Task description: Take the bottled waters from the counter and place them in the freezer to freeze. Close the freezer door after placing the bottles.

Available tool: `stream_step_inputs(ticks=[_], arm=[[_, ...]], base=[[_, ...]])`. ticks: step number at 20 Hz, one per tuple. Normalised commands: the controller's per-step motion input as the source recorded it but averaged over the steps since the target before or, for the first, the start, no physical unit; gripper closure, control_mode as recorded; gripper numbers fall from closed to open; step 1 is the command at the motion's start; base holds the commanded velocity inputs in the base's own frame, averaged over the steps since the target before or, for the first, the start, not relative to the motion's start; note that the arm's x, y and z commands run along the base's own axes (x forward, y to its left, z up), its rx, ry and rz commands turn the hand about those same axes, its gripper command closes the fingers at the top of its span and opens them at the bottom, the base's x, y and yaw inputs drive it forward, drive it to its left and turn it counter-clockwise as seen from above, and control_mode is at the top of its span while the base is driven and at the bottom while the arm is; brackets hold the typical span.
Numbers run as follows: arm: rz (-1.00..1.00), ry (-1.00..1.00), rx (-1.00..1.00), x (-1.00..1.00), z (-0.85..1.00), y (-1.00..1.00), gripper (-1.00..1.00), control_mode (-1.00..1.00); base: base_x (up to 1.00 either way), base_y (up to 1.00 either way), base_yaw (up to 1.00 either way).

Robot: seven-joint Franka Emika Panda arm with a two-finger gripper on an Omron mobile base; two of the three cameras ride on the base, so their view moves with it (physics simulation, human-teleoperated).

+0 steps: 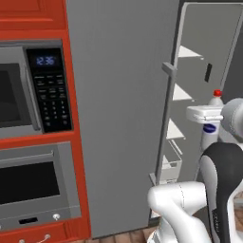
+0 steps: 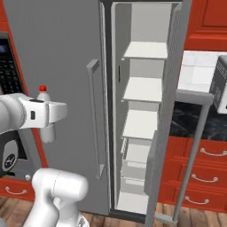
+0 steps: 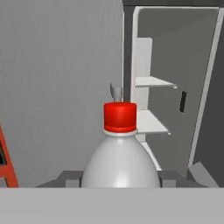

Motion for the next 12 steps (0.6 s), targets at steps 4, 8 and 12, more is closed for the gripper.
stream_step_inputs(ticks=[4, 8, 12], arm=[[0.0, 0.0, 0.0, 0.0, 0.0, 0.0, 1.0, 1.0], [0.0, 0.0, 0.0, 0.0, 0.0, 0.0, 1.0, 1.0], [0.0, 0.0, 0.0, 0.0, 0.0, 0.0, 1.0, 1.0]], base=[[0.31, -0.08, 0.0], [0.06, -0.24, 0.01], [0.25, -0.42, 0.03]])
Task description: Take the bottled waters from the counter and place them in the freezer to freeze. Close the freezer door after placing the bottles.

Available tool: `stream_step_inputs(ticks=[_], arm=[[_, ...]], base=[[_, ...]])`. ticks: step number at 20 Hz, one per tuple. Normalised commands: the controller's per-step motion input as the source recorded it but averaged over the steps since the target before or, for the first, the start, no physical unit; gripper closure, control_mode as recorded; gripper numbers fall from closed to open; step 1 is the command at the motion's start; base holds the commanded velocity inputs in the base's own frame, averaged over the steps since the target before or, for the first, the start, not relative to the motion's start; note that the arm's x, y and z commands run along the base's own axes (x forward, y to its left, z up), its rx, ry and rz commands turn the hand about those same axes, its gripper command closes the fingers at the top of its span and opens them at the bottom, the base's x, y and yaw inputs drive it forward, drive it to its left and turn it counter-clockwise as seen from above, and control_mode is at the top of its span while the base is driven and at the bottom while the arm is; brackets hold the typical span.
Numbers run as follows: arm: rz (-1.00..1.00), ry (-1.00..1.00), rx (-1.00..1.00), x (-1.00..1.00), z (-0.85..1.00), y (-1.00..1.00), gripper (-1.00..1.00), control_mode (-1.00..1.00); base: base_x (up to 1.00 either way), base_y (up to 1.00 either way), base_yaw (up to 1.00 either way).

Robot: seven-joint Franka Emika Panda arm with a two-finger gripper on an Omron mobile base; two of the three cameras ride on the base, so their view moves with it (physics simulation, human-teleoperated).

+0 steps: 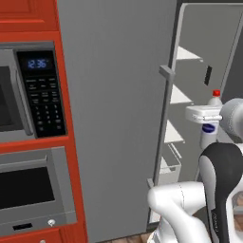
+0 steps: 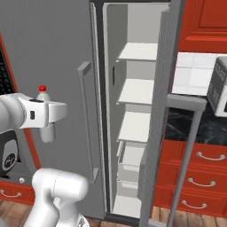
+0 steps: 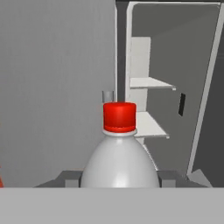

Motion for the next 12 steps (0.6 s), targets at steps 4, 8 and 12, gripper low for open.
stream_step_inputs(ticks=[4, 8, 12], arm=[[0.0, 0.0, 0.0, 0.0, 0.0, 0.0, 1.0, 1.0], [0.0, 0.0, 0.0, 0.0, 0.0, 0.0, 1.0, 1.0], [0.0, 0.0, 0.0, 0.0, 0.0, 0.0, 1.0, 1.0]], base=[[0.21, -0.44, 0.02], [0.31, -0.42, 0.0], [0.58, -0.19, 0.0]])
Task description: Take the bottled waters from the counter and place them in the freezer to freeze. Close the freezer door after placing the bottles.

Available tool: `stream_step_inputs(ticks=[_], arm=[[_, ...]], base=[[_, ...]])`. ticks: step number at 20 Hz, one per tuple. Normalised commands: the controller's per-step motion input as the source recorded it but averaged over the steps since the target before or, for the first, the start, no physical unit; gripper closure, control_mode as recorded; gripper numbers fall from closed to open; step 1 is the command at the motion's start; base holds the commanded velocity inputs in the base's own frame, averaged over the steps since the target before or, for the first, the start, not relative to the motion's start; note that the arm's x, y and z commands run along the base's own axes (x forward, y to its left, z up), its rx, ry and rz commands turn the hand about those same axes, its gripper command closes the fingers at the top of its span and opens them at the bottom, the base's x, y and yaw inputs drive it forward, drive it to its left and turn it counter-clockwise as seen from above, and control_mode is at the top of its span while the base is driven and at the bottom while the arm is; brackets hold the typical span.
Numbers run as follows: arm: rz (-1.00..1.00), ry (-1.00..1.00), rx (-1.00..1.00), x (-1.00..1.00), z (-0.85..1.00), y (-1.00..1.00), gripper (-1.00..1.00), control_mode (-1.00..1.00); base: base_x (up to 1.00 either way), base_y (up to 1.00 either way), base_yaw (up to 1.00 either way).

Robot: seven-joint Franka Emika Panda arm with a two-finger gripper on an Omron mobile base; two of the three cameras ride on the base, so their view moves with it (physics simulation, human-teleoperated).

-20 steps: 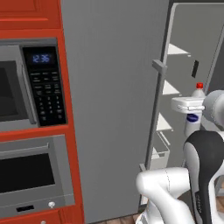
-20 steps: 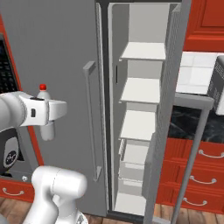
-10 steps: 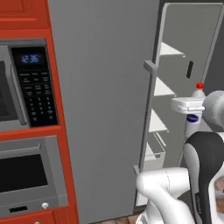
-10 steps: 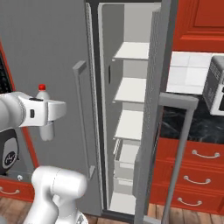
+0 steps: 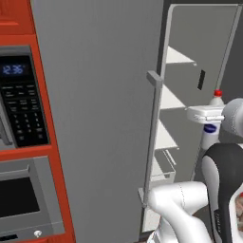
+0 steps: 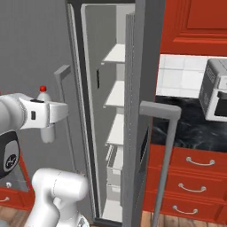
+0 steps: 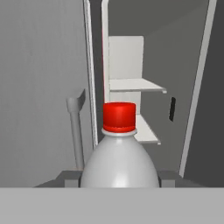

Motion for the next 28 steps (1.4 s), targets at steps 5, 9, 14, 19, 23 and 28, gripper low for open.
stream_step_inputs(ticks=[5, 9, 14, 19, 23, 28], arm=[[0.0, 0.0, 0.0, 0.0, 0.0, 0.0, 1.0, 1.0], [0.0, 0.0, 0.0, 0.0, 0.0, 0.0, 1.0, 1.0], [0.0, 0.0, 0.0, 0.0, 0.0, 0.0, 1.0, 1.0], [0.0, 0.0, 0.0, 0.0, 0.0, 0.0, 1.0, 1.0], [0.0, 0.0, 0.0, 0.0, 0.0, 0.0, 1.0, 1.0], [0.0, 0.0, 0.0, 0.0, 0.0, 0.0, 1.0, 1.0]], base=[[0.58, -0.1, 0.0], [0.29, -0.22, 0.0], [0.19, -0.36, 0.0], [0.19, -0.35, 0.0], [0.25, -0.33, 0.0], [0.26, -0.34, 0.0]])
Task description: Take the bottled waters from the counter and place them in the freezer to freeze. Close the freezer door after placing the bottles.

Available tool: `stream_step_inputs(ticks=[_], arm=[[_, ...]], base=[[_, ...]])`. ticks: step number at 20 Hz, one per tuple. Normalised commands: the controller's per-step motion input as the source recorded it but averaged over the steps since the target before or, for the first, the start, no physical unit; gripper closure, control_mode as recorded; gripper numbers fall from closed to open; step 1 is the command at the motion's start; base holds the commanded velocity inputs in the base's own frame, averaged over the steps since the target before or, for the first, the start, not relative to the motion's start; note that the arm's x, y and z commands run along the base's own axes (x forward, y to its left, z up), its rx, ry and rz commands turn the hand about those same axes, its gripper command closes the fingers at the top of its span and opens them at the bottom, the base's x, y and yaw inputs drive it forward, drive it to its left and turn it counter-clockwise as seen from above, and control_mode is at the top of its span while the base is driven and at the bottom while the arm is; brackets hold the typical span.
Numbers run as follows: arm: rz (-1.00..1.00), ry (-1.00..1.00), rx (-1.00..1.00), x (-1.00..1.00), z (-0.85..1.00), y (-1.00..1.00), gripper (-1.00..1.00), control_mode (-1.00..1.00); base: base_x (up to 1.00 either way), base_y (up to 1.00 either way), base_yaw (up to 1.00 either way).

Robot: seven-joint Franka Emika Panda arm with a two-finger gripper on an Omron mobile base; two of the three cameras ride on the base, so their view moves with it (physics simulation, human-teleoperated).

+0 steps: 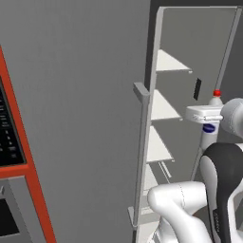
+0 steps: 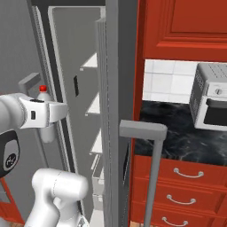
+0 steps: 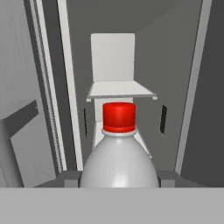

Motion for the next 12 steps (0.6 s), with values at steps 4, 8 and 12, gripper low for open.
stream_step_inputs(ticks=[4, 8, 12], arm=[[0.0, 0.0, 0.0, 0.0, 0.0, 0.0, 1.0, 1.0], [0.0, 0.0, 0.0, 0.0, 0.0, 0.0, 1.0, 1.0], [0.0, 0.0, 0.0, 0.0, 0.0, 0.0, 1.0, 1.0]], base=[[0.28, -0.25, 0.0], [0.47, -0.31, 0.0], [0.6, -0.17, 0.0]])
